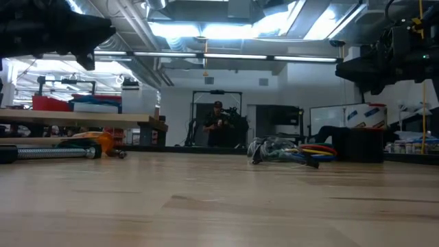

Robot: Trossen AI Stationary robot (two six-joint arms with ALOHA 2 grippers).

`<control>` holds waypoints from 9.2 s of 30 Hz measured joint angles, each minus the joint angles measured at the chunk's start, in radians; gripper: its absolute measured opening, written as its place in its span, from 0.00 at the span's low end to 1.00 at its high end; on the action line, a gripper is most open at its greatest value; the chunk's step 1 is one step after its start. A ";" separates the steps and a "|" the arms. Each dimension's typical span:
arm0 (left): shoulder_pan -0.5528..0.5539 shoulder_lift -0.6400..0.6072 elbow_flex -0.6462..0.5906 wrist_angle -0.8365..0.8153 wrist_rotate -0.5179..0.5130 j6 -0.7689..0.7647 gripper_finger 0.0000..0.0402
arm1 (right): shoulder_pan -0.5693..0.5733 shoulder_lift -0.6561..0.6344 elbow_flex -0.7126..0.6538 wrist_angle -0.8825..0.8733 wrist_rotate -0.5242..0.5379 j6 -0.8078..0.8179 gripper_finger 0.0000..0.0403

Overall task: Coil cords
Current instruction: Uncoil the green wire from the black spool

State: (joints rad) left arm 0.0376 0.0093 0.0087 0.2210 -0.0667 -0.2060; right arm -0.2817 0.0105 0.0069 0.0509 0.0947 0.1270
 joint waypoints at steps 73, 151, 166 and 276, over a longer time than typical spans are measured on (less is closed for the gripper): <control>0.031 0.759 0.418 -0.974 -0.182 -0.570 0.43 | 0.000 0.000 0.000 0.000 -0.061 0.001 0.30; 0.013 1.365 0.659 -1.208 -0.328 -0.233 0.39 | 0.000 0.000 0.000 0.000 -0.114 -0.003 0.30; 0.018 1.366 0.672 -1.200 -0.314 -0.303 0.39 | 0.000 0.000 0.000 0.000 -0.114 -0.003 0.30; 0.073 1.367 0.733 -1.131 -0.336 -0.357 0.14 | 0.000 0.000 0.001 0.004 -0.114 -0.003 0.30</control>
State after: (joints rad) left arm 0.1104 1.3762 0.7414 -0.9099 -0.4026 -0.5630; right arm -0.2813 0.0108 0.0082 0.0547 -0.0193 0.1242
